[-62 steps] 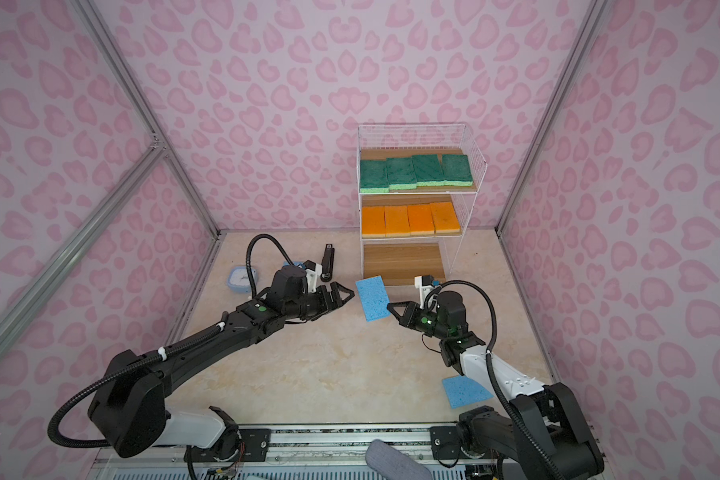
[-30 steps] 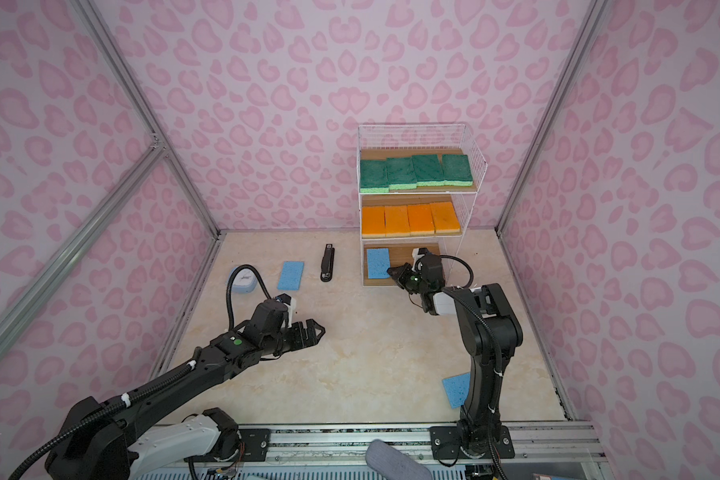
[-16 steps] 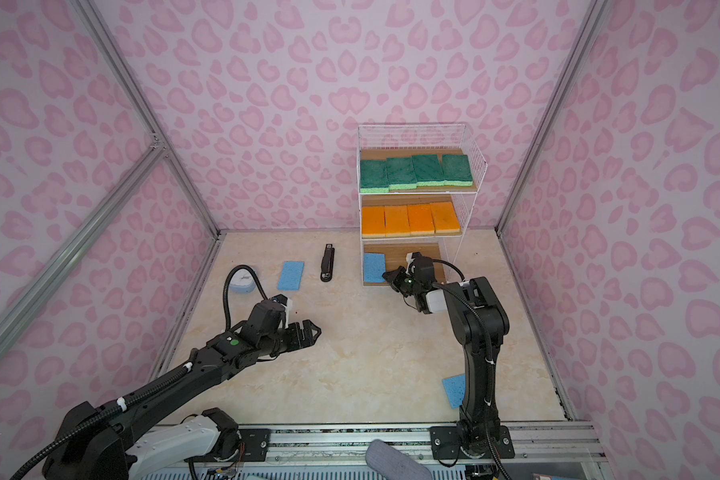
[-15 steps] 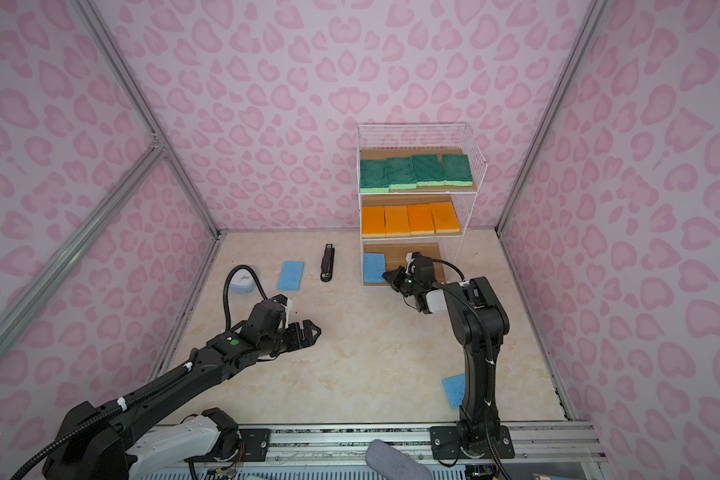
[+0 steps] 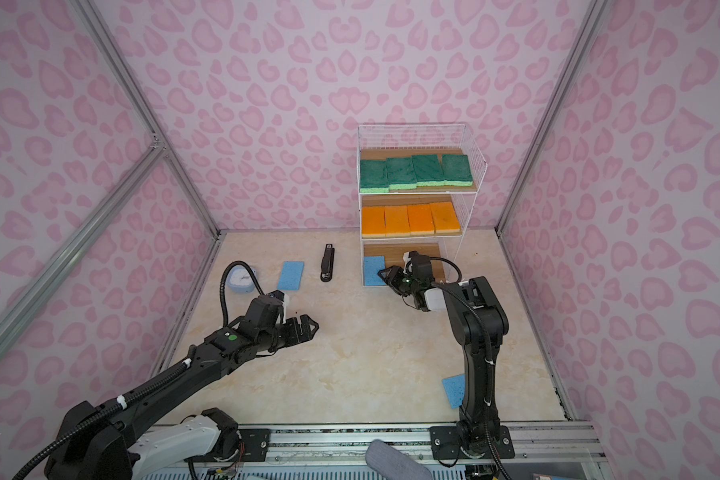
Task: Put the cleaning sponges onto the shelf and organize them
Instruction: 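Lower the blue sponge onto the wooden bottom shelf and release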
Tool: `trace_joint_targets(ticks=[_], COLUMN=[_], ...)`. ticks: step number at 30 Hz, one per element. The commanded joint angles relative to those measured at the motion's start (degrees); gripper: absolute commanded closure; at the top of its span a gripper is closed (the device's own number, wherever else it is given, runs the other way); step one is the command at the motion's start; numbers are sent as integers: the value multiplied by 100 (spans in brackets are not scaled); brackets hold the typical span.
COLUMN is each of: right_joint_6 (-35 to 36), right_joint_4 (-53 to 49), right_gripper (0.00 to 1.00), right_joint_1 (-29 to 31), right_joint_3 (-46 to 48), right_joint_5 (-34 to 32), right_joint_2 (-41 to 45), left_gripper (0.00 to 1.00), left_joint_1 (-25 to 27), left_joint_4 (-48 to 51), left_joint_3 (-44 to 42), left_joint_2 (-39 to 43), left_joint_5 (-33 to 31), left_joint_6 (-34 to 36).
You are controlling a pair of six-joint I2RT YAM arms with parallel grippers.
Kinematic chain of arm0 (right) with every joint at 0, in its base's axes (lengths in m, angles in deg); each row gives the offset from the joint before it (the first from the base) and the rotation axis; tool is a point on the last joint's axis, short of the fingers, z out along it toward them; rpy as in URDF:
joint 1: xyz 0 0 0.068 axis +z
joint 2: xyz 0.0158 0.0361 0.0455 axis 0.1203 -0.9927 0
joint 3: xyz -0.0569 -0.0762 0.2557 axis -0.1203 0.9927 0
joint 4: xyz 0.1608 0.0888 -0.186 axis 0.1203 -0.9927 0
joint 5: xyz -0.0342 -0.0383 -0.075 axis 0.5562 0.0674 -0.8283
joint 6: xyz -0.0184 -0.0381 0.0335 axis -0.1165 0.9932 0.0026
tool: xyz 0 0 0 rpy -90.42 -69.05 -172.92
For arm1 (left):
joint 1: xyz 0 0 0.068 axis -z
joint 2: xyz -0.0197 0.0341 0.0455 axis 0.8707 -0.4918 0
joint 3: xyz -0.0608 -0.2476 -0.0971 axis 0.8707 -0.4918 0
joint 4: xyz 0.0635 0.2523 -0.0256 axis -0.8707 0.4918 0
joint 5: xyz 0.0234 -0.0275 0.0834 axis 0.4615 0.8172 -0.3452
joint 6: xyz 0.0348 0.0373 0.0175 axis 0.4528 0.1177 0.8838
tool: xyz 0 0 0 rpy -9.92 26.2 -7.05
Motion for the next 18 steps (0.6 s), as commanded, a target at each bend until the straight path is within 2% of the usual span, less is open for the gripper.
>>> trace_joint_targets(ticks=[1, 6, 11, 18], right_joint_6=[200, 393, 823, 1305], right_joint_4=[-147, -278, -632, -1051], right_gripper=[48, 45, 44, 43], right_joint_1=[-41, -156, -261, -271], right_joint_3=[4, 224, 559, 999], right_joint_5=[-23, -159, -384, -503], right_joint_2=[84, 485, 1144, 2179], left_gripper=[4, 1, 17, 27], left_joint_1=[-136, -521, -934, -1402], left_joint_4=[73, 117, 374, 749], left_joint_3=[146, 376, 903, 1906], left_joint_2=[0, -161, -685, -1704], left_joint_5=[51, 113, -4, -517], left_joint_6=[-22, -14, 125, 587])
